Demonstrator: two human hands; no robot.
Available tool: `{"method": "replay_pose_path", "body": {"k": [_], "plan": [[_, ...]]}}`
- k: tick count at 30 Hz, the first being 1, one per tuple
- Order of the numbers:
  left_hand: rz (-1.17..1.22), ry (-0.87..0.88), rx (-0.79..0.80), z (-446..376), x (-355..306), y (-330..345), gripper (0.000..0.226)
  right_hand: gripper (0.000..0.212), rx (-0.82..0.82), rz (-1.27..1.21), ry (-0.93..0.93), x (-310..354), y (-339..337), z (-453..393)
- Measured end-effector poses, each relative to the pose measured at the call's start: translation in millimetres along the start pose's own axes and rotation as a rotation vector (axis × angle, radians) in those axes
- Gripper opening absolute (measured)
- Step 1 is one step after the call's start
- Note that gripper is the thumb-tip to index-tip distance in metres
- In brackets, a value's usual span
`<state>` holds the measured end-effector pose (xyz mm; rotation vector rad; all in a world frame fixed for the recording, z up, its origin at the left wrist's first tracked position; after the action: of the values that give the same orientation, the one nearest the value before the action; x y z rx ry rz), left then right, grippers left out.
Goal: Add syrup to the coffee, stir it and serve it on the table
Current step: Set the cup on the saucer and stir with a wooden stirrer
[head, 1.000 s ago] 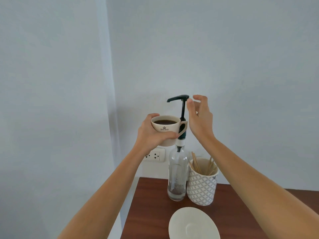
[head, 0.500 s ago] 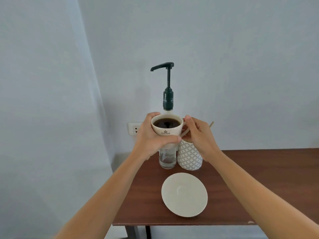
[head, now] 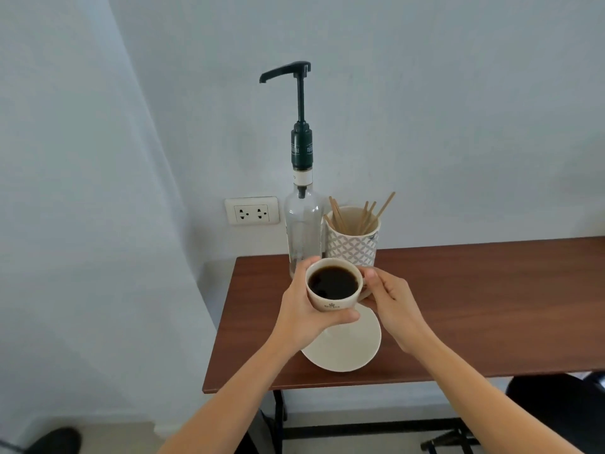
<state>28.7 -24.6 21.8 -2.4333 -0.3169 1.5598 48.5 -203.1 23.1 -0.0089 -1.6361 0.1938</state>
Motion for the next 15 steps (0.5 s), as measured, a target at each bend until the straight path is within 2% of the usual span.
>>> {"method": "replay_pose_path", "body": {"k": [15], "plan": [[-0.02,-0.001,0.018,29.8,26.1,21.6,0.095,0.032,0.019,0.018,0.07,-37.5,-1.3,16.2]]}}
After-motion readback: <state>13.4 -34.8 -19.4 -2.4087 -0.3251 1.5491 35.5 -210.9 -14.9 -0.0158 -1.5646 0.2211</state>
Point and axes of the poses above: each hand's wrist, its own z-axis away from the middle knuckle, its own y-axis out of the palm, x = y × z, the point moved 1 cm from there along -z, towards the middle knuckle, and after that the axes turned 7 degrees about y, right-handed, at the moved point
